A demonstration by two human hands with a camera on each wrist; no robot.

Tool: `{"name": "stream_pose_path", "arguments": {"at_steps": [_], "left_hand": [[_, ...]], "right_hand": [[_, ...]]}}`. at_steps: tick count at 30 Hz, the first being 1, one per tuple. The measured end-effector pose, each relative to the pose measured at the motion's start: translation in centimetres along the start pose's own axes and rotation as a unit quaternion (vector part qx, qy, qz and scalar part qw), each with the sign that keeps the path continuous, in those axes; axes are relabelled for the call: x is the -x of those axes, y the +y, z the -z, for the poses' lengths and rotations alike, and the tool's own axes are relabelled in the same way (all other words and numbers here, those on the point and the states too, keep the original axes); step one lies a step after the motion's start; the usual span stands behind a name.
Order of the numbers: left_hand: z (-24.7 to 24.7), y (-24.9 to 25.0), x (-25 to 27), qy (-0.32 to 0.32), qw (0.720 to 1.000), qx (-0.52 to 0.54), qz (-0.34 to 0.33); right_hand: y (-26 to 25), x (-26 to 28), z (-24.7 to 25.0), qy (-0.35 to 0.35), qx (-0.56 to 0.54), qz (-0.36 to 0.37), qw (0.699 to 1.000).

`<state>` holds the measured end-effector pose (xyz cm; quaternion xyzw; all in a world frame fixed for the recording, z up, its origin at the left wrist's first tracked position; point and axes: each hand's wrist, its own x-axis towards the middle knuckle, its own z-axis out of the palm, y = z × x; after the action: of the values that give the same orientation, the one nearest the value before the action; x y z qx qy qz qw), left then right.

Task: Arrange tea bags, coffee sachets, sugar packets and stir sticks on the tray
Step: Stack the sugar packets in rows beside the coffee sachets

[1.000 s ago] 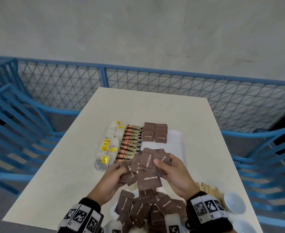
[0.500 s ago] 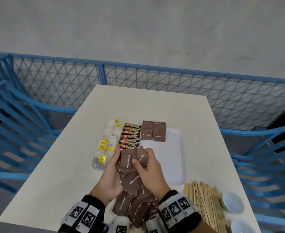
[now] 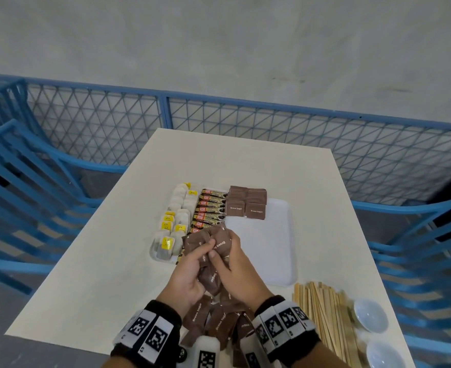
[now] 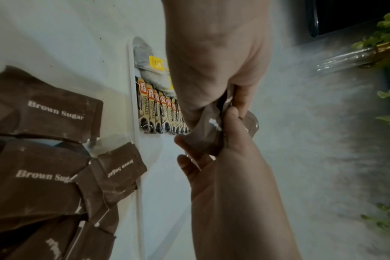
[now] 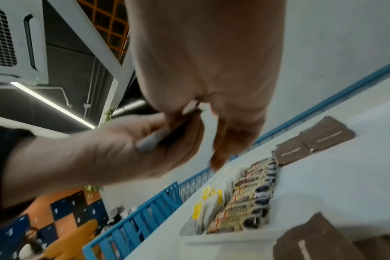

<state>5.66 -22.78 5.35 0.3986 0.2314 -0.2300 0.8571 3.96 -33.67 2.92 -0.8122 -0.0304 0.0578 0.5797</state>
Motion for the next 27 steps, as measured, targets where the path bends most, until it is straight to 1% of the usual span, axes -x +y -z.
{"name": "stream_pose_path", "arguments": {"at_steps": [1,2,3,6,8,11,13,15,19,21,24,27], "left_hand": [[0.1,0.1,0.0,0.000,1.000,0.004,-0.002],[0.3,0.2,0.0,0.002,1.000,0.003,-0.005],[0.4,0.2,0.0,0.003,1.000,-0.001,-0.007],[0.9,0.1,-0.1,-0.004,1.000,-0.022,-0.017],[1.1,0.0,-0.2,0.016,0.999,-0.026,-0.041],[1.6,0.1,-0.4,0.030,0.997,-0.004,-0.075],[2.0,0.3,-0.2,0.030,0.996,-0.020,-0.082],[2.2,0.3,0.0,0.030,0.994,-0.052,-0.086],[2.1,-0.3,0.5,0.004,0.994,-0.089,-0.069],[1.9,-0.4,0.7,-0.009,0.995,-0.077,-0.055],[2.2,-0.2,1.2,-0.040,0.996,-0.070,-0.036],[3.2,-0.2,1.2,-0.039,0.993,-0.105,-0.044]], "right_hand": [[-0.2,0.2,0.4,-0.039,-0.003,-0.013,0.999],[-0.1,0.4,0.6,-0.063,0.001,-0.027,0.998],[0.1,0.6,0.8,-0.073,0.003,-0.042,0.996],[0.2,1.0,0.8,-0.063,-0.068,-0.092,0.991],[0.2,1.3,1.3,-0.055,-0.090,-0.105,0.989],[0.2,1.7,2.8,-0.023,-0.070,-0.102,0.992],[0.3,1.8,3.9,0.014,-0.097,-0.092,0.991],[-0.1,1.7,4.4,0.032,-0.141,-0.076,0.986],[-0.9,1.0,3.4,0.029,-0.177,-0.073,0.981],[-0.8,0.5,2.7,0.040,-0.177,-0.077,0.980],[-0.6,0.2,1.9,0.049,-0.147,-0.068,0.986],[-0.5,0.2,1.1,0.026,-0.106,-0.045,0.993]]}}
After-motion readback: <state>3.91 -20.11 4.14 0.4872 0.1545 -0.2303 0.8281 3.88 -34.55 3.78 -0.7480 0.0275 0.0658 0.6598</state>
